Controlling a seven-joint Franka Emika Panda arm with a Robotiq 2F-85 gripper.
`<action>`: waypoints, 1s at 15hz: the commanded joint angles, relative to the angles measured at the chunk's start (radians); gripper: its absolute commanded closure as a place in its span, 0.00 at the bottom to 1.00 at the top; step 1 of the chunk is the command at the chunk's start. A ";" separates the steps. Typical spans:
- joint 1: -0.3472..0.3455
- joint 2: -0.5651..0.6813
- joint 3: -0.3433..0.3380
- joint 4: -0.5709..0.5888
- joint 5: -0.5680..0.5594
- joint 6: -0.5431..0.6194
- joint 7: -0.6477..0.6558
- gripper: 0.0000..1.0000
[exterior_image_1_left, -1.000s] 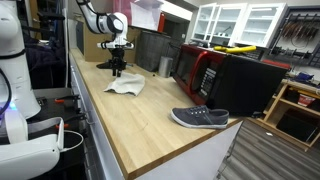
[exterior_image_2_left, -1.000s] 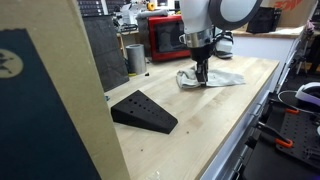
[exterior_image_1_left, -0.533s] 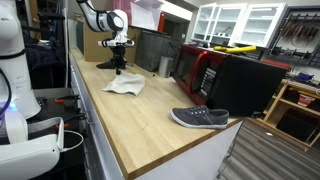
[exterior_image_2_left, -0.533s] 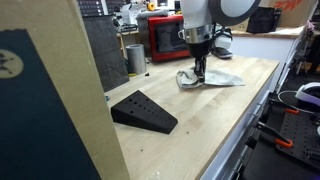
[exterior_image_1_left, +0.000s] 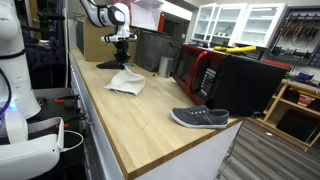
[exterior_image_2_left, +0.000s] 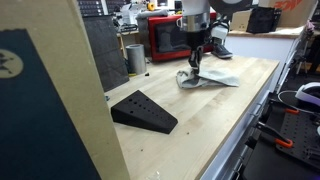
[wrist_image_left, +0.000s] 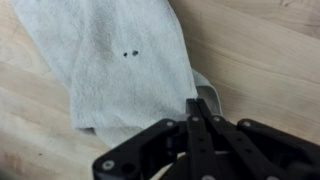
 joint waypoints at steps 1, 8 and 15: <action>-0.015 -0.001 -0.008 0.057 -0.028 -0.003 0.018 0.99; -0.067 0.115 -0.064 0.221 -0.219 0.055 0.046 0.99; -0.047 0.210 -0.094 0.307 -0.232 0.215 0.048 0.99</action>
